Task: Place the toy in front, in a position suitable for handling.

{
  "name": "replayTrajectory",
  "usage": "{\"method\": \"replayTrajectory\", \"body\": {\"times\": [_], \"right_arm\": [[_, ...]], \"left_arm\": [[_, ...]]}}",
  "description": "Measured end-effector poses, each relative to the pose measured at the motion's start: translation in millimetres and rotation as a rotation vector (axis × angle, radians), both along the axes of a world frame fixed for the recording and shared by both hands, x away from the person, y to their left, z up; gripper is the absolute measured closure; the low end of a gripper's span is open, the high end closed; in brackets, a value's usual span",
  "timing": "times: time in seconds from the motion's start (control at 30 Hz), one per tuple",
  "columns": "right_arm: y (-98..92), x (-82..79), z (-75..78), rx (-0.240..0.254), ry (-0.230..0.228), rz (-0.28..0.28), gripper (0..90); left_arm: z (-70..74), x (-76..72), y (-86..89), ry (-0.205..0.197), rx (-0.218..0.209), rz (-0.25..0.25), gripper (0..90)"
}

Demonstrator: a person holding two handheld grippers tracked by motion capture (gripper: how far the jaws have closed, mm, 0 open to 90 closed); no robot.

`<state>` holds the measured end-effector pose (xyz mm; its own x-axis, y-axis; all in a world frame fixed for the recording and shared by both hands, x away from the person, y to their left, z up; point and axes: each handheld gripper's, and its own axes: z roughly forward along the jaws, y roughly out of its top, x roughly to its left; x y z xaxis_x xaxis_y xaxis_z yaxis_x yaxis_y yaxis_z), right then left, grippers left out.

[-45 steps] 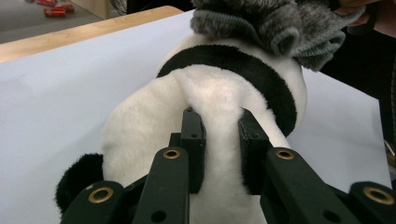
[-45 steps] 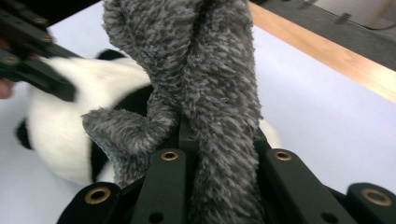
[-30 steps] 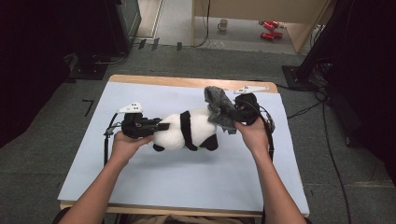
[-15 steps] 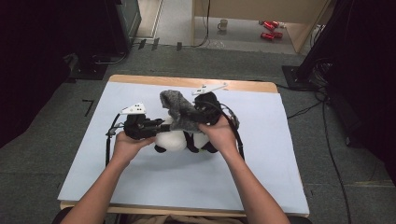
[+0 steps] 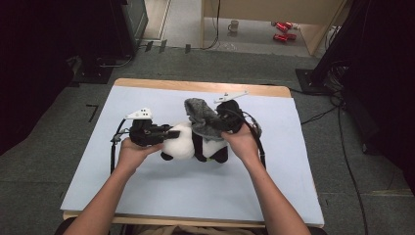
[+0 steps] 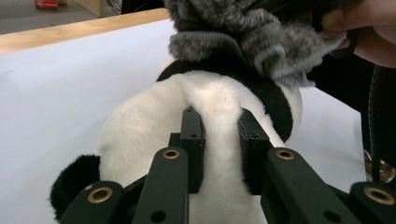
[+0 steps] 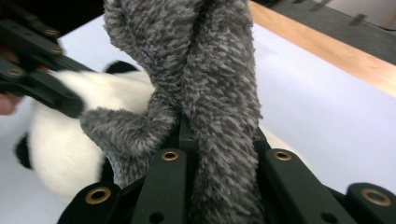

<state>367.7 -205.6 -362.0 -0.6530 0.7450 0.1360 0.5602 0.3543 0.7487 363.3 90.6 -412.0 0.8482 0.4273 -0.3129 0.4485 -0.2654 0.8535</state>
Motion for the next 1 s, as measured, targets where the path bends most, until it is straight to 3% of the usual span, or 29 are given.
{"method": "replayTrajectory", "body": {"times": [0.47, 0.6, 0.7, 1.0], "right_arm": [[-58.8, -1.7, -13.1, -0.013, 0.031, -0.124, 77.7], [-73.1, -1.7, -17.2, -0.040, 0.038, -0.163, 77.7], [-82.9, -3.7, -15.0, -0.021, 0.033, -0.184, 77.7], [-83.8, -15.6, 13.6, 0.026, -0.045, -0.168, 77.7]], "left_arm": [[0.5, 0.5, 2.1, 0.011, -0.007, 0.002, 77.3], [0.7, 2.4, 5.9, 0.032, -0.033, 0.010, 77.3], [2.8, 2.7, 8.7, 0.044, -0.060, 0.017, 77.3], [2.7, 5.5, 7.9, 0.168, -0.123, -0.001, 76.9]]}}
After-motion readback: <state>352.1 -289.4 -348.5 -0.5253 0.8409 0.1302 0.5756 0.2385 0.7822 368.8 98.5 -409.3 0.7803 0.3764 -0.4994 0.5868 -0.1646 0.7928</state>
